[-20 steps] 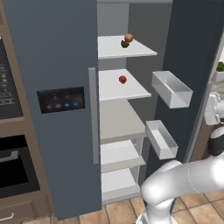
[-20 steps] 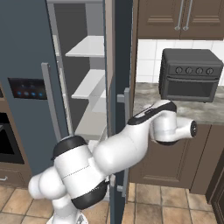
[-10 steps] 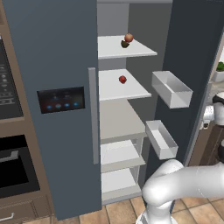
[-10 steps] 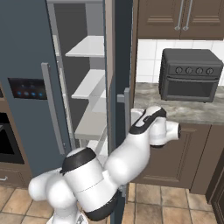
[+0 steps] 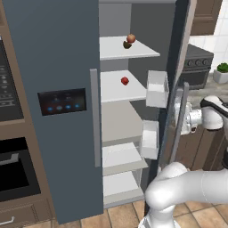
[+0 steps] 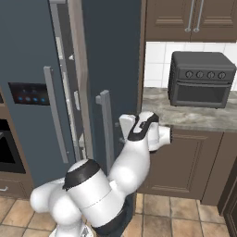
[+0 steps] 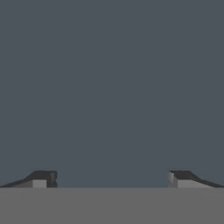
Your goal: Place the kiwi in the correct fridge rack based on whether it is a fruit or vegetable. Finally, close the fridge door.
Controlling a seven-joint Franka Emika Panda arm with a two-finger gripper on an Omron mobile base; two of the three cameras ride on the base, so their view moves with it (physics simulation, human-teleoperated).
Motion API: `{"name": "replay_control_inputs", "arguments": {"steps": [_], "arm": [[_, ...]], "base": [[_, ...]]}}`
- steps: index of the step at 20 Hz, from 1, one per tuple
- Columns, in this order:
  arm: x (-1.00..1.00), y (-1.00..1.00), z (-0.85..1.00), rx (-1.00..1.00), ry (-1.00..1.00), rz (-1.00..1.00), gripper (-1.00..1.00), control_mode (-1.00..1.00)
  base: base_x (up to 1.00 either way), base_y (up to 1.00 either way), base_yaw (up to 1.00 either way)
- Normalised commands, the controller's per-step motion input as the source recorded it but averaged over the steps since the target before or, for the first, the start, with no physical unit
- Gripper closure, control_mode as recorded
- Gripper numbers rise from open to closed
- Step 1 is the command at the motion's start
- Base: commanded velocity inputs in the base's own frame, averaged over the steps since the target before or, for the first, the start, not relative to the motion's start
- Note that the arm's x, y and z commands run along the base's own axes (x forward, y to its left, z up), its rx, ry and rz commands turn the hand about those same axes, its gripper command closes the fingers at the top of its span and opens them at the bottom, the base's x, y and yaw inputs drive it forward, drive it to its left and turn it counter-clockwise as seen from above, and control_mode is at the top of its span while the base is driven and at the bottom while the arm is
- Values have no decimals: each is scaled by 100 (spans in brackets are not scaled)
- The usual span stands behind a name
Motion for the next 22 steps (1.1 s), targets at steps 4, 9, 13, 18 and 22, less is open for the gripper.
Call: {"name": "replay_control_inputs", "arguments": {"steps": [4,9,13,18,22], "arm": [[18,100,-13,-1,-10,0,-100,-100],[31,99,-3,-2,-7,-17,-100,-100],[31,93,0,-3,-2,-30,-100,-100],[43,69,1,-3,0,-37,-100,-100],[55,32,14,-1,0,-39,-100,-100]], "base": [[0,0,0],[0,0,0],[0,0,0],[0,0,0],[0,0,0]]}}
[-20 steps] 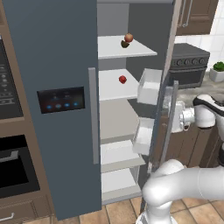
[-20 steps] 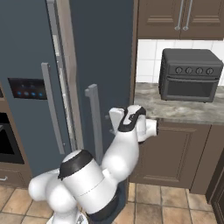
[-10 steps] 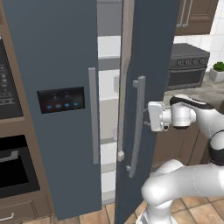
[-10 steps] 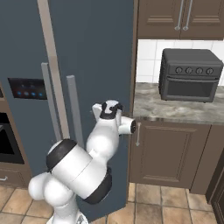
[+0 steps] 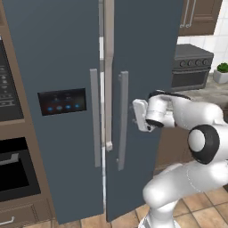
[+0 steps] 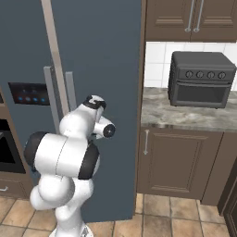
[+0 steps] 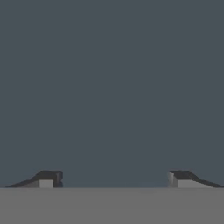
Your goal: Place the kiwi in the correct fridge rack based on whether it is a fruit or vegetable. Finally, close the fridge door.
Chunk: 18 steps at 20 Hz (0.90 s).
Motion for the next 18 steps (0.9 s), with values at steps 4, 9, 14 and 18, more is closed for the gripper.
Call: {"name": "replay_control_inputs", "arguments": {"steps": [4,9,14,18], "arm": [[72,3,27,0,4,-36,-100,-100],[88,-1,28,0,6,-31,-100,-100],[84,-32,27,0,14,-21,-100,-100],[34,-39,60,0,16,-12,-100,-100]], "base": [[0,0,0],[0,0,0],[0,0,0],[0,0,0]]}}
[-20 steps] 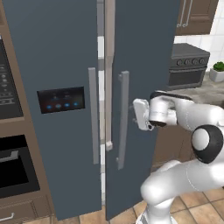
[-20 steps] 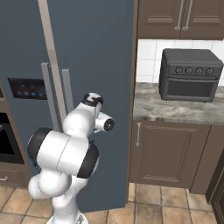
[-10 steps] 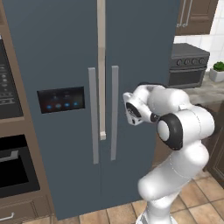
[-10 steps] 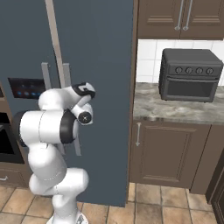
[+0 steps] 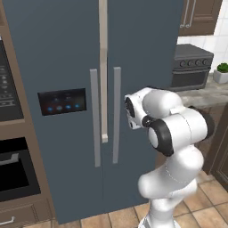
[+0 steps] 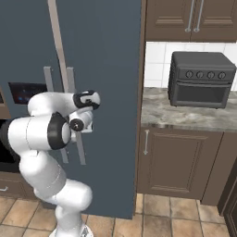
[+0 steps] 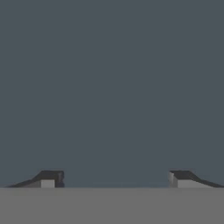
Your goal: Place the kiwi in the correct fridge rack based on whether it is a fruit or vegetable. Finally, close the fridge door.
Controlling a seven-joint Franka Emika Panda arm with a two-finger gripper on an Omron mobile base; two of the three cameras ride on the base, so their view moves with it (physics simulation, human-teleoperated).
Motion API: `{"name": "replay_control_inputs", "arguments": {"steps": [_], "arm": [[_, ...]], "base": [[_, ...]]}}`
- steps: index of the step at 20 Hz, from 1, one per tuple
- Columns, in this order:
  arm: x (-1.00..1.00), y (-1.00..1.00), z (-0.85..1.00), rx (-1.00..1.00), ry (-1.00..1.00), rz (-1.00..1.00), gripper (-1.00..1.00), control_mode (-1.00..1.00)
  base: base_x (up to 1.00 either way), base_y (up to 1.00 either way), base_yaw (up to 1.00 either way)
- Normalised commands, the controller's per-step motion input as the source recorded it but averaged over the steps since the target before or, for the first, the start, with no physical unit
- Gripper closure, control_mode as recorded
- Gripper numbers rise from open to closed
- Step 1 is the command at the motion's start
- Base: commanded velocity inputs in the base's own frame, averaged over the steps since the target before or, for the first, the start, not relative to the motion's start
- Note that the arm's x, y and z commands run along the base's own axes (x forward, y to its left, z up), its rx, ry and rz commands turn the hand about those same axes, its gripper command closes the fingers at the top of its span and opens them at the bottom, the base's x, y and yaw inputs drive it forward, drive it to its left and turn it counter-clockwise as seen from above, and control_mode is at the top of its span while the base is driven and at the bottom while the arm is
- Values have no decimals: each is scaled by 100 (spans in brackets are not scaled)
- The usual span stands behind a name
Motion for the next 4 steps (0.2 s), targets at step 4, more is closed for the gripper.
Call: {"name": "replay_control_inputs", "arguments": {"steps": [4], "arm": [[-6,-29,97,0,5,-8,-100,-100]], "base": [[0,0,0]]}}
